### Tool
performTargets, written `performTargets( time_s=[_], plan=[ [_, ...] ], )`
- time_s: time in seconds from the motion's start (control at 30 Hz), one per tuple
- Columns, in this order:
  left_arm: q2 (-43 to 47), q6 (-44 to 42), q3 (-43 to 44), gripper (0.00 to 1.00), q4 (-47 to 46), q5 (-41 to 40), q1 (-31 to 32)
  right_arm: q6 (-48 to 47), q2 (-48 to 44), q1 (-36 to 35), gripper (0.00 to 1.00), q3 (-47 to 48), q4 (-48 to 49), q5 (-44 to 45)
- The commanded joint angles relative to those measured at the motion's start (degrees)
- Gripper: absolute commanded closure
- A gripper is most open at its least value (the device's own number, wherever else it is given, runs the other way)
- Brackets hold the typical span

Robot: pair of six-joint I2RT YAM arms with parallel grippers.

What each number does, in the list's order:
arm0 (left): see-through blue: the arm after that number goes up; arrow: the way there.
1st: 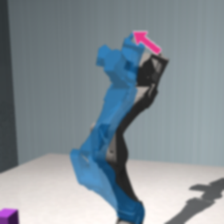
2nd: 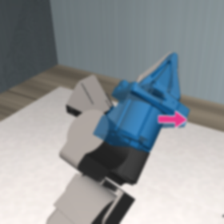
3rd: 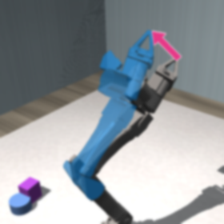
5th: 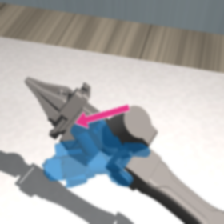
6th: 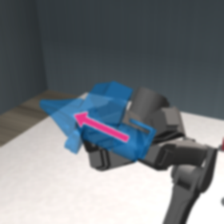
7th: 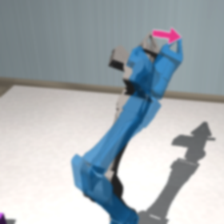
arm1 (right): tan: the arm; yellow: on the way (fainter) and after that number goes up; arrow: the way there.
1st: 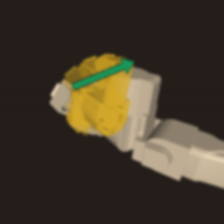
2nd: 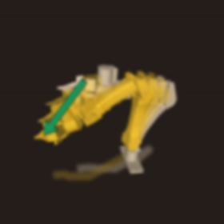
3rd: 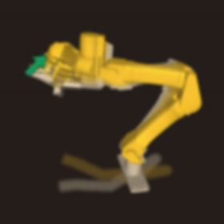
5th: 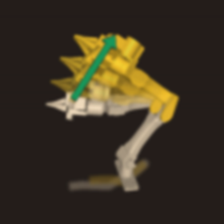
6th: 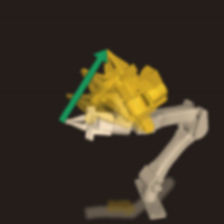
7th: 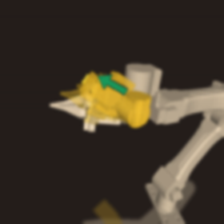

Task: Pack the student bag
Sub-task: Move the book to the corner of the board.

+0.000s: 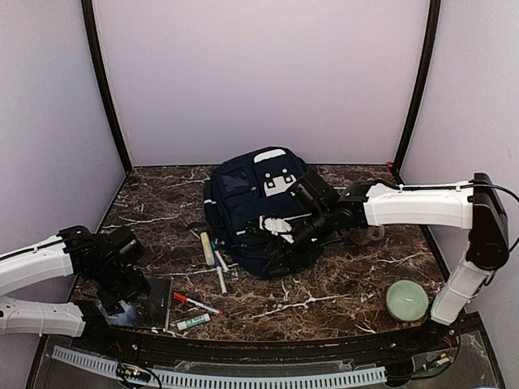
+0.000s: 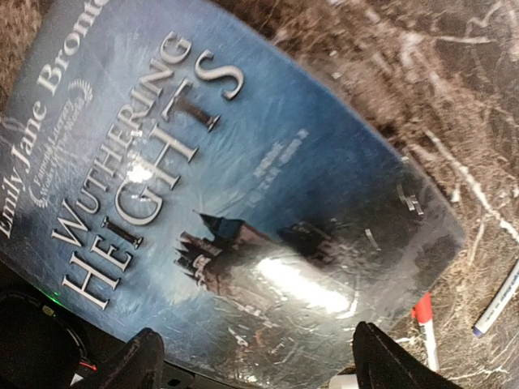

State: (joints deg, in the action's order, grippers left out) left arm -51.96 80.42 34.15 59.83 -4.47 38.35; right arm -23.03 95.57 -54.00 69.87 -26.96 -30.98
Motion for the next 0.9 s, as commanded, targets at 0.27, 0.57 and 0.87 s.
performTargets(
  time_s=[0.27, 0.57, 0.87],
  plan=[
    [3.71, 12.04, -8.03, 0.14, -2.97, 6.41, -0.41, 0.0, 3.12, 0.14, 0.44, 0.89, 0.08, 0.19],
    [6.03, 17.56, -5.46, 0.15, 1.67, 6.43, -0.49, -0.5, 3.31, 0.18, 0.44, 0.62, -0.68, -0.23],
    [8.62, 18.86, -7.39, 0.15, 6.97, 8.64, -0.49, -1.22, 3.09, 0.19, 0.44, -0.1, -1.06, -0.34]
  ],
)
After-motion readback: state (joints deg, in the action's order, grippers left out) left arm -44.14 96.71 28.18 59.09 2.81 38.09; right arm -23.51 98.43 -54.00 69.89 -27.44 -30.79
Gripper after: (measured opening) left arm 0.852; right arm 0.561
